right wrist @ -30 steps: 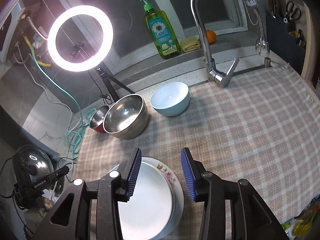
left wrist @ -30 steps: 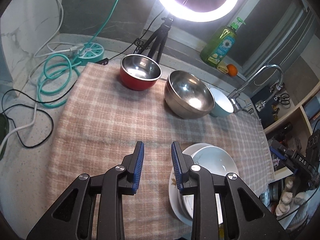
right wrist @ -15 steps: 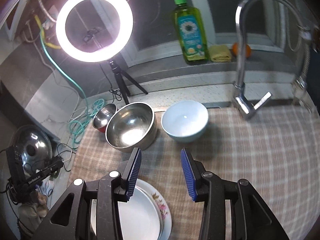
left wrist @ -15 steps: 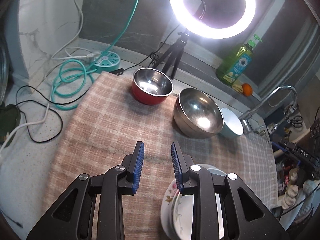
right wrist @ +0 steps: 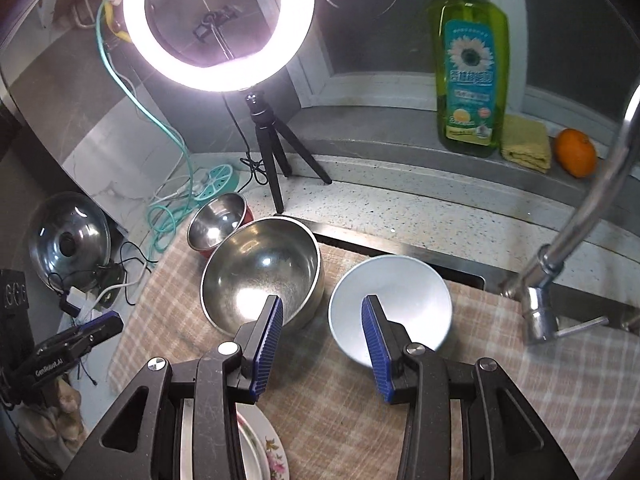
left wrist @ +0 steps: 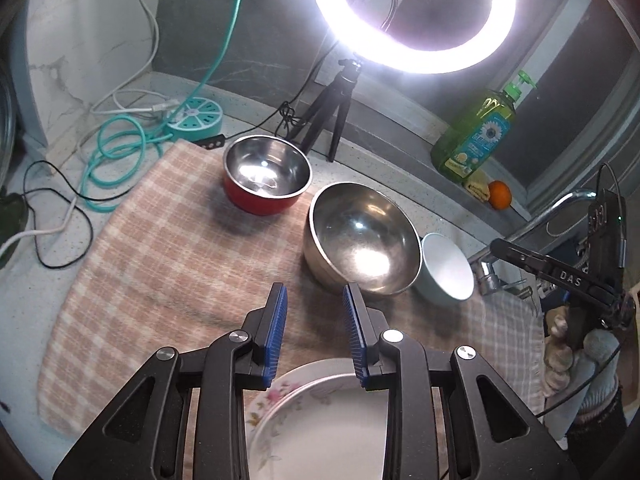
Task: Organize plates and bowls
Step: 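Move both grippers toward the rim of the large steel bowl, then close both grippers side by side on the steel bowl rim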
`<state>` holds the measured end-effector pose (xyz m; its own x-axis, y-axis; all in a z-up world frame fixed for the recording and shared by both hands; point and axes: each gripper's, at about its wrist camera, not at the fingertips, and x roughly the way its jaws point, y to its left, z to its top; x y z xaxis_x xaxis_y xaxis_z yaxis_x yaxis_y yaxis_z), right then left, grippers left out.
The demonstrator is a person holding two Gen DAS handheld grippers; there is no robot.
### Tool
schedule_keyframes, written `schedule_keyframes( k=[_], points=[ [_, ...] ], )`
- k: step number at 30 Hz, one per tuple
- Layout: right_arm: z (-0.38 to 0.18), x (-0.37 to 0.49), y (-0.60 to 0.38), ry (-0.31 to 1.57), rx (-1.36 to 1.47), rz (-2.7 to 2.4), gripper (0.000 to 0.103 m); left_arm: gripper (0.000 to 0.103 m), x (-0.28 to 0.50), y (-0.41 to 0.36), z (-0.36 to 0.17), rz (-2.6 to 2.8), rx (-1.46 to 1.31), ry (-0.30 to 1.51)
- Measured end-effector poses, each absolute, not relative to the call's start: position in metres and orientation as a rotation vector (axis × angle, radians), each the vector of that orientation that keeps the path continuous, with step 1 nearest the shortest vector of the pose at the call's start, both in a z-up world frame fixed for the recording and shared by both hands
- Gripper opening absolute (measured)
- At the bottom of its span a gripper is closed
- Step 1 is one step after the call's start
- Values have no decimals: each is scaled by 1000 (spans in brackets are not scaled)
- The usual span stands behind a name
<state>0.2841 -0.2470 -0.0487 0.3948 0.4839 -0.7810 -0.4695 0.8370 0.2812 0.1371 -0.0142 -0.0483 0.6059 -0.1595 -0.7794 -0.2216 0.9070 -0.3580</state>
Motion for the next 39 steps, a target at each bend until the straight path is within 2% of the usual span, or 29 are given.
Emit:
schedule_keyframes(
  k=[22,39],
  points=[
    [-106,361,-191,1204,11,606,37,28,203,-3,-90,26,-573,1034],
    [-120,365,-184,1261,3,602,11,26,221,-8,-97,0,-545,1059]
  ],
)
